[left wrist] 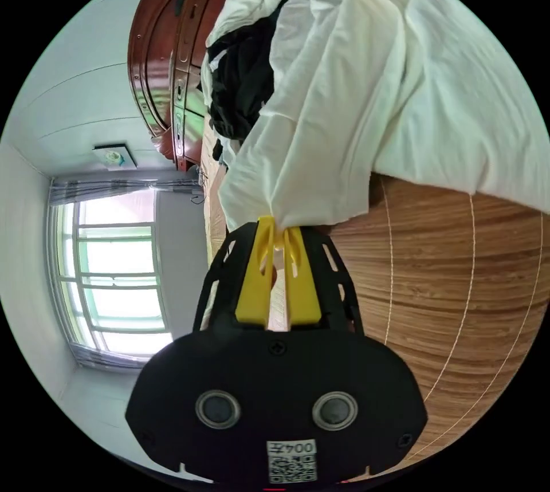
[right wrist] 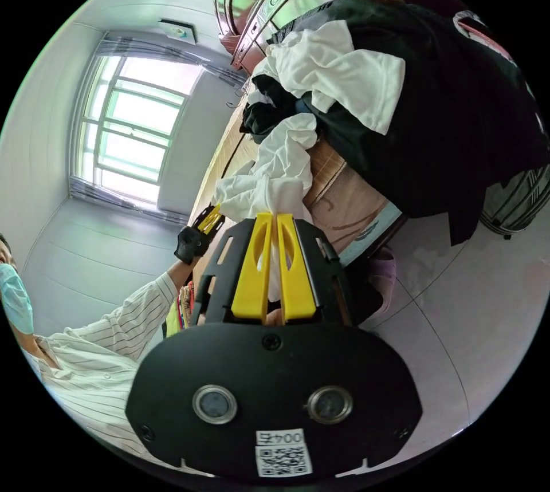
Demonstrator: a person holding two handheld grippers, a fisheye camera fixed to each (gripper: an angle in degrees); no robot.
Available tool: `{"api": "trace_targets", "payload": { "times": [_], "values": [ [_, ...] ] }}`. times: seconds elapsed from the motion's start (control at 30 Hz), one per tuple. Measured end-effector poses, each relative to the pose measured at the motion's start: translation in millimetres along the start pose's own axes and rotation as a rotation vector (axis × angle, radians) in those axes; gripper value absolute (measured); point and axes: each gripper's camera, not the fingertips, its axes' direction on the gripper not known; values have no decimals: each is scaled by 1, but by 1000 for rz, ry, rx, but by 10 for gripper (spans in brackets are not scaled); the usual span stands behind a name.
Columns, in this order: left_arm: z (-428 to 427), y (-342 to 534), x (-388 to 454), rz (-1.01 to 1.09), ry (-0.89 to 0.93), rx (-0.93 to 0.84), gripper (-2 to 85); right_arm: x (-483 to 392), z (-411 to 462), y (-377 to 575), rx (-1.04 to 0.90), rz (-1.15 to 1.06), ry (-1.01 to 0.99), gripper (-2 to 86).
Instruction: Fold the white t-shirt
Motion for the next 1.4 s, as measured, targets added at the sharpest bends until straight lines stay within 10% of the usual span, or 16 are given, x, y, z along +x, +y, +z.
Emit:
{"api": "trace_targets", "payload": {
  "times": [0.5, 0.97, 1.4],
  "values": [
    [-195, 255, -362, -1341, 673, 322, -1, -370, -76, 40, 287, -650, 283, -7],
    [-590, 418, -486, -1381, 34, 648, 2, -729, -177, 196, 723, -1119, 177, -8],
    [-752, 465, -422, -1233, -501, 511, 5, -760, -113, 287, 641, -1211, -15, -8]
  ]
}}
